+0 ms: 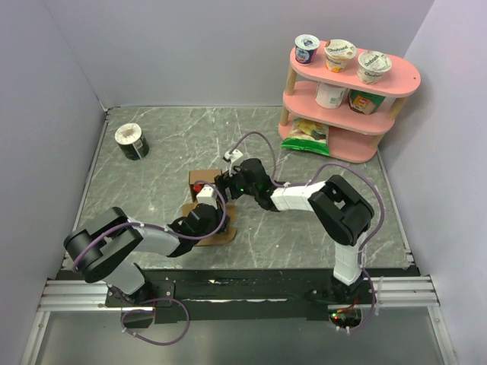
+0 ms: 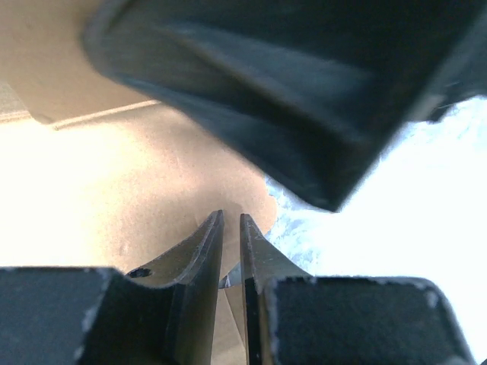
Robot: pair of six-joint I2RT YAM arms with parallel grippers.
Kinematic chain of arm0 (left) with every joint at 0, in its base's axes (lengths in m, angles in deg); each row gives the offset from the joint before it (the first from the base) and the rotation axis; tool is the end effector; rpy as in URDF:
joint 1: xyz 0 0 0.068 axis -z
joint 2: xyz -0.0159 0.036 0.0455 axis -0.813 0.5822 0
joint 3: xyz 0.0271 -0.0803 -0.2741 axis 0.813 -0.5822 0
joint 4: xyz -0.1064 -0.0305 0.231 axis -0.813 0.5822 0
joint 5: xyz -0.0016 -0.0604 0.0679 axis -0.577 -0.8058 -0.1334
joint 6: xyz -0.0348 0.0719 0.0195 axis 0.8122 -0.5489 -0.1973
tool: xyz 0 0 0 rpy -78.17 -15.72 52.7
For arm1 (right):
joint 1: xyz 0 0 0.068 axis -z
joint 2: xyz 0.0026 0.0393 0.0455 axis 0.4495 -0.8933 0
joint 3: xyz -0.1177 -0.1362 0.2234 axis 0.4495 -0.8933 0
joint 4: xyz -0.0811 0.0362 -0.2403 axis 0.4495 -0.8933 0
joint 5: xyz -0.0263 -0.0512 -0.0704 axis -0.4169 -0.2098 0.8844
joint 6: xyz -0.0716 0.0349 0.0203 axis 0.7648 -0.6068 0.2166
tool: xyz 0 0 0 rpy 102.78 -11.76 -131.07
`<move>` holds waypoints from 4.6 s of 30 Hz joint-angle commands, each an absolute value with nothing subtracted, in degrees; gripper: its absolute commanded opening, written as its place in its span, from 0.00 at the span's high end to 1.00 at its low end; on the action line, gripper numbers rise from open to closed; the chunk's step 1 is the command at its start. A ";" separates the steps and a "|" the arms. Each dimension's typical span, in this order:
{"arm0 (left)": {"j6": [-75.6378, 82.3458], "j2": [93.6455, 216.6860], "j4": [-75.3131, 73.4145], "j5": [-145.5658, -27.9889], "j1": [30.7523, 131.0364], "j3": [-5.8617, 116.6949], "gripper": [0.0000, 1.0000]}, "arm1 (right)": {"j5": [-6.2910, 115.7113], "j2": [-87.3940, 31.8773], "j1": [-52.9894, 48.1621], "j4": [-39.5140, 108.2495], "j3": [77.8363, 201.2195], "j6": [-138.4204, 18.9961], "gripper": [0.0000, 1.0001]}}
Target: Fold the paper box
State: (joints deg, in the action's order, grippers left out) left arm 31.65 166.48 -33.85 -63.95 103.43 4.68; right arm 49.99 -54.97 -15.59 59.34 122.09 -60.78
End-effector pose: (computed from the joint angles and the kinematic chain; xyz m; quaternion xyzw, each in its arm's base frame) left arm 0.1987 -0.2014 0.1271 0.0058 0.8626 -0.2674 0.4295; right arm 0.3126 0.3052 0.1704 -0.3038 0.7872 0.3068 0.4403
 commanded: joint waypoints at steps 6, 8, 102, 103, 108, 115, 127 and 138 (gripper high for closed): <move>30.88 165.28 -32.51 -67.01 103.70 2.93 0.78 | 64.09 -58.82 -19.43 66.87 123.49 -61.42 0.17; 30.89 164.84 -32.42 -66.92 103.70 2.59 0.78 | 65.77 -58.83 -19.52 67.04 123.13 -62.03 0.26; 28.69 142.07 -26.53 -82.21 90.69 1.70 0.35 | 51.01 -36.68 -13.98 32.76 120.41 -72.93 0.56; 28.69 141.99 -26.44 -82.21 90.69 1.79 0.35 | 51.97 -37.03 -14.15 33.03 120.32 -73.55 0.57; 29.48 141.28 -26.44 -81.86 90.69 1.70 0.35 | 53.91 -39.22 -15.21 32.59 121.46 -73.38 0.59; 29.66 140.32 -25.57 -81.42 90.78 1.62 0.35 | 58.74 -40.72 -16.62 32.68 120.67 -73.64 0.65; 30.71 138.38 -25.48 -80.89 91.13 1.00 0.36 | 78.07 -44.32 -19.34 23.90 124.89 -76.36 0.92; 31.50 139.53 -24.17 -80.98 91.22 2.31 0.23 | 68.77 -43.62 -18.99 27.41 124.62 -73.91 0.38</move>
